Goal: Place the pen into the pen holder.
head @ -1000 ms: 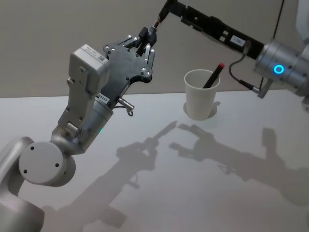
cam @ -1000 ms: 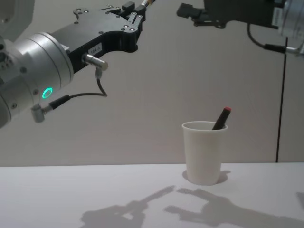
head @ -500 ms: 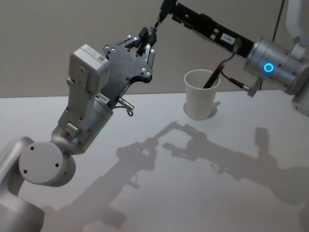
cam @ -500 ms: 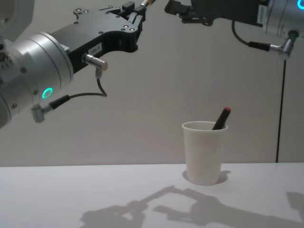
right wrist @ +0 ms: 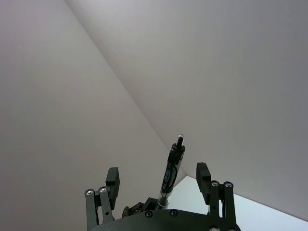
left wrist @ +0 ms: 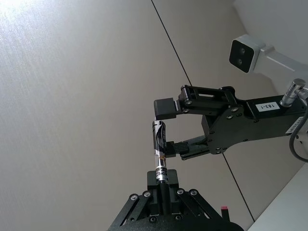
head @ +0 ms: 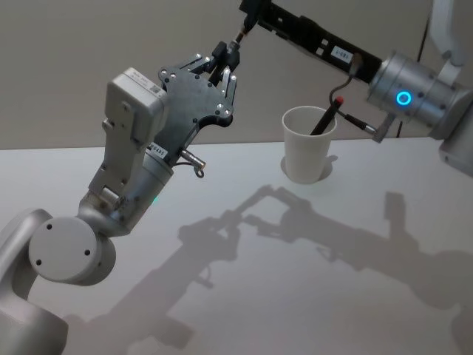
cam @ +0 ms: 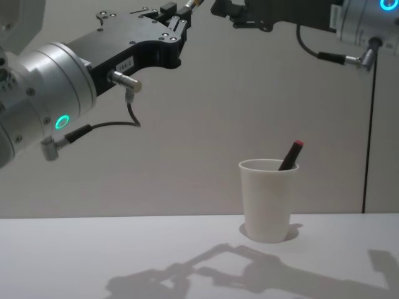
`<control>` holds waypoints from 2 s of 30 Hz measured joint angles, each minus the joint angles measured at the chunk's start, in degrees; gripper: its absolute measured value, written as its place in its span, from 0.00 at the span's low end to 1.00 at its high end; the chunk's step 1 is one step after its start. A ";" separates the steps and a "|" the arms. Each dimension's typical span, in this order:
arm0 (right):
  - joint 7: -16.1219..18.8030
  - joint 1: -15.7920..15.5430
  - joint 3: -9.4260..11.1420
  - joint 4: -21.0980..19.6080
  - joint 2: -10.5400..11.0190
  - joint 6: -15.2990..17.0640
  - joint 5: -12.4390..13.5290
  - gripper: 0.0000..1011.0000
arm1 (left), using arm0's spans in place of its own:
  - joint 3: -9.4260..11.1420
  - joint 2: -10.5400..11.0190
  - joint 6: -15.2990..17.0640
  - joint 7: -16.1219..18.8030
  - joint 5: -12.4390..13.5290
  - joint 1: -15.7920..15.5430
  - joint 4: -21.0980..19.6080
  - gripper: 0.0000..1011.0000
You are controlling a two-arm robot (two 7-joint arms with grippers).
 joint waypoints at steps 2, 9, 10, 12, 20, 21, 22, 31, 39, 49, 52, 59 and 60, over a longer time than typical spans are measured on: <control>-0.01 0.17 -0.13 0.20 -0.03 -0.05 0.00 0.99 | 0.00 0.00 0.00 0.00 0.00 0.00 0.00 0.12; -0.20 0.53 -0.51 0.71 -0.07 -0.44 -0.02 0.99 | 0.00 0.00 0.00 0.00 0.00 0.00 0.00 0.12; -0.30 0.61 -0.61 0.81 -0.08 -0.55 -0.02 0.99 | 0.00 0.00 0.00 0.00 0.00 0.00 0.00 0.12; -0.33 0.63 -0.65 0.84 -0.08 -0.59 -0.01 0.99 | 0.00 0.00 0.00 0.00 0.00 0.00 0.00 0.12; -0.89 1.00 -0.99 1.35 -0.08 -1.32 0.17 0.99 | 0.00 0.00 0.00 0.00 0.00 0.00 0.00 0.12; -0.92 1.02 -1.02 1.38 -0.08 -1.37 0.19 0.99 | 0.00 0.00 0.00 0.00 0.00 0.00 0.00 0.12; -0.99 1.06 -1.10 1.47 -0.07 -1.46 0.21 0.99 | 0.00 0.00 0.00 0.00 0.00 0.00 0.00 0.12; -1.42 1.54 -1.62 2.36 -0.23 -2.00 0.48 0.99 | 0.00 0.00 0.00 0.00 0.00 0.00 0.00 0.12; -1.67 1.88 -2.08 3.23 -0.47 -2.30 1.15 0.99 | 0.00 0.00 0.00 0.00 0.00 0.00 0.00 0.12; -1.84 2.11 -2.40 3.85 -0.65 -2.57 1.80 0.99 | 0.00 0.00 0.00 0.00 0.00 0.00 0.00 0.12; -1.87 2.15 -2.46 3.94 -0.68 -2.62 1.88 0.99 | 0.00 0.00 0.00 0.00 0.00 0.00 0.00 0.12; -2.06 2.16 -2.59 3.96 -0.63 -2.80 2.23 0.99 | 0.00 0.00 0.00 0.00 0.00 0.00 0.00 0.12; -2.21 2.05 -2.63 3.84 -0.61 -2.88 2.45 0.99 | 0.00 0.00 0.00 0.00 0.00 0.00 0.00 0.12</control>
